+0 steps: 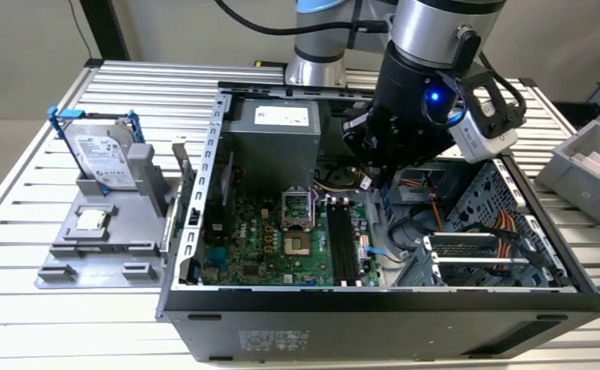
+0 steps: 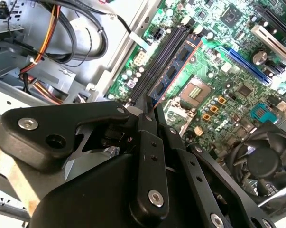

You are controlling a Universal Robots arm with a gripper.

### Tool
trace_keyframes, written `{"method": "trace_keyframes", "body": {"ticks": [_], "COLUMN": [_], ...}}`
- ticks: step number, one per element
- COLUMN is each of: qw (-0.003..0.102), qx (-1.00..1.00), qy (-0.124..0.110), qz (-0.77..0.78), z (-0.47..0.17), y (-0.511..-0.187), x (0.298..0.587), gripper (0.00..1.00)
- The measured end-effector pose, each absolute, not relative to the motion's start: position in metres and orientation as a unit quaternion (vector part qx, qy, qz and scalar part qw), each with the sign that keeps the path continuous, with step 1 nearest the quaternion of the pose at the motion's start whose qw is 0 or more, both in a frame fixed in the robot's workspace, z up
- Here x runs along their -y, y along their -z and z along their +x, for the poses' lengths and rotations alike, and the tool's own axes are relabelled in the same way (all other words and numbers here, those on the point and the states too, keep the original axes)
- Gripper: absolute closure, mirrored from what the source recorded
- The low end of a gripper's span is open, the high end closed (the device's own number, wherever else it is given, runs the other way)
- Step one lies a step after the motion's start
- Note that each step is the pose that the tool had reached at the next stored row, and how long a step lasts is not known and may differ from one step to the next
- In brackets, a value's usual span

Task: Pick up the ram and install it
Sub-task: 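Insert the ram into the slot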

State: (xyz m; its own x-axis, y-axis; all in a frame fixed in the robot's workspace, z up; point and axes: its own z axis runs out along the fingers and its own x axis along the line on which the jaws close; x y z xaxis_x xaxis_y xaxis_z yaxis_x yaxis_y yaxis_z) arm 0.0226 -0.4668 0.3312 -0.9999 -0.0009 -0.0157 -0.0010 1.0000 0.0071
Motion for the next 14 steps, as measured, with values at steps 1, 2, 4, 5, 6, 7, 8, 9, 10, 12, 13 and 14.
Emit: {"method": "trace_keyframes", "body": {"ticks": [1, 2, 4, 5, 6, 7, 8, 9, 10, 12, 13, 14], "qw": [0.008, 0.008, 0.008, 0.008, 0.008, 0.008, 0.008, 0.008, 0.008, 0.008, 0.008, 0.008], "qx": [-1.0, -1.0, -1.0, -1.0, -1.0, -1.0, -1.0, -1.0, -1.0, -1.0, -1.0, -1.0], "qy": [-0.004, -0.004, -0.004, -0.004, -0.004, -0.004, -0.004, -0.004, -0.004, -0.004, -0.004, -0.004], "qz": [0.0, 0.0, 0.0, 0.0, 0.0, 0.0, 0.0, 0.0, 0.0, 0.001, 0.001, 0.001], "z": [0.023, 0.023, 0.023, 0.023, 0.023, 0.023, 0.023, 0.023, 0.023, 0.023, 0.023, 0.023], "y": [-0.33, -0.329, -0.327, -0.326, -0.326, -0.325, -0.325, -0.323, -0.323, -0.321, -0.32, -0.319], "x": [0.467, 0.467, 0.467, 0.467, 0.467, 0.467, 0.467, 0.467, 0.467, 0.467, 0.467, 0.467], "gripper": [1.0, 1.0, 1.0, 1.0, 1.0, 1.0, 1.0, 1.0, 1.0, 1.0, 1.0, 1.0]}}
